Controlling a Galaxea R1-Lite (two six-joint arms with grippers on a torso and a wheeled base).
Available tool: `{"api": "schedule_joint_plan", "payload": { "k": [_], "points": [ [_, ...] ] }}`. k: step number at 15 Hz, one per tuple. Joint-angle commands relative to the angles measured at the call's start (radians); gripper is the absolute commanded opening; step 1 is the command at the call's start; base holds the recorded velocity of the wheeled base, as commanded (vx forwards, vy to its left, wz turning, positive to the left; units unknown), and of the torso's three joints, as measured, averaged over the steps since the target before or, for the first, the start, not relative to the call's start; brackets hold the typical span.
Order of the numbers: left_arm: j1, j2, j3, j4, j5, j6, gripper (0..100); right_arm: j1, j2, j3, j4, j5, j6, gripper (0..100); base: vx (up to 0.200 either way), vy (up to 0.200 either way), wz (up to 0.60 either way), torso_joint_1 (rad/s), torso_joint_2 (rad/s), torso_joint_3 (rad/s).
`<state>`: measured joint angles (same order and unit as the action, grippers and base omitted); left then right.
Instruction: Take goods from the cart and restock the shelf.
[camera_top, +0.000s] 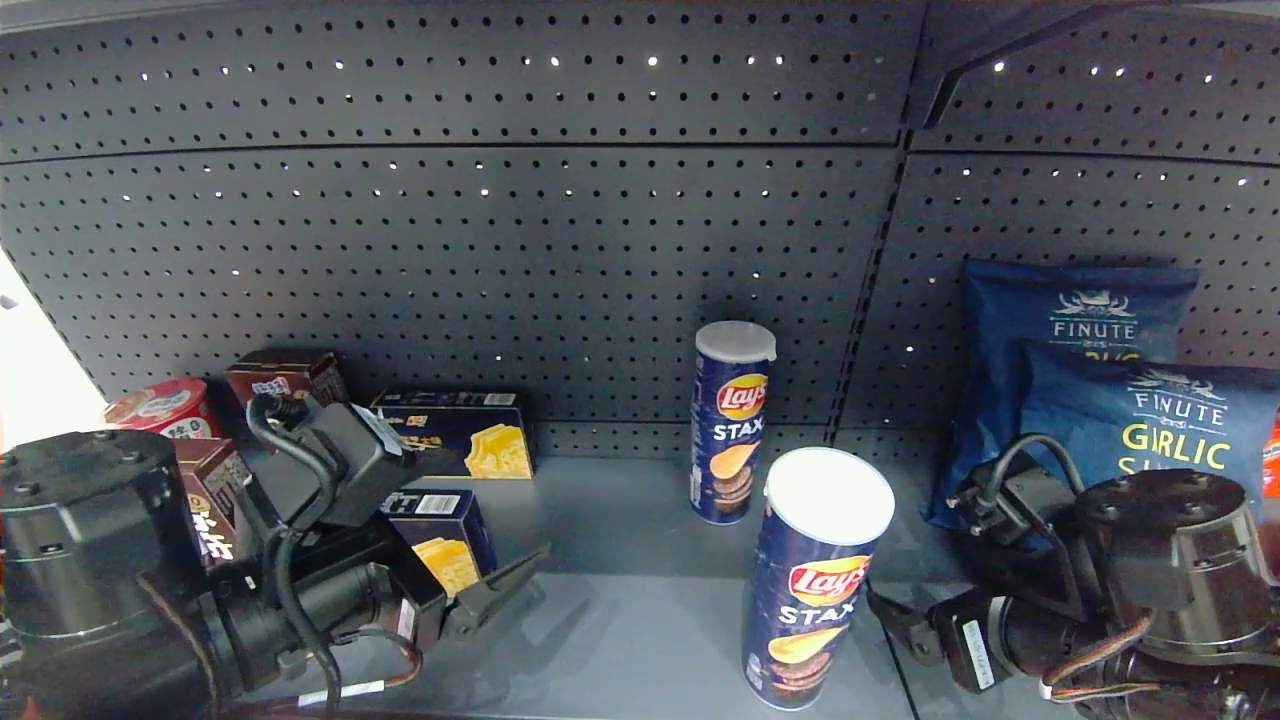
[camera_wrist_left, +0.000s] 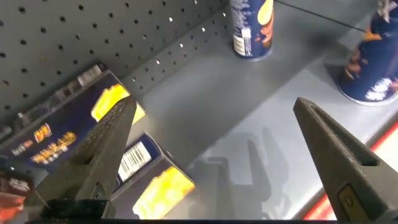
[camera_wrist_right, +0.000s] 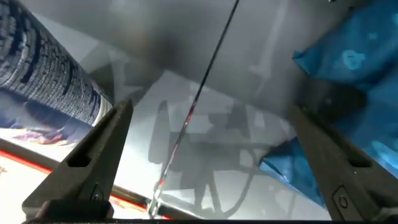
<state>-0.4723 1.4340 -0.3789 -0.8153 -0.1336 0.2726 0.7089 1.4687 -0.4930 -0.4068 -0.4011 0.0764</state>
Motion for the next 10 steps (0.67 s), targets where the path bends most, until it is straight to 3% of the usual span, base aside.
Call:
{"api": "schedule_joint_plan", "payload": {
  "k": [1,10],
  "points": [
    [0.000,0.032,-0.018,-0.002,0.000,0.000,100,0.004,0.038,-0.009,-0.010,0.007,-0.001,100,0.000,0.000,0.00,0.000,0.00,0.000],
    [0.000,0.059,-0.034,-0.004,0.000,0.002,100,0.034,0.099,-0.050,-0.038,0.015,0.000,100,0.000,0.000,0.00,0.000,0.00,0.000]
  ]
}}
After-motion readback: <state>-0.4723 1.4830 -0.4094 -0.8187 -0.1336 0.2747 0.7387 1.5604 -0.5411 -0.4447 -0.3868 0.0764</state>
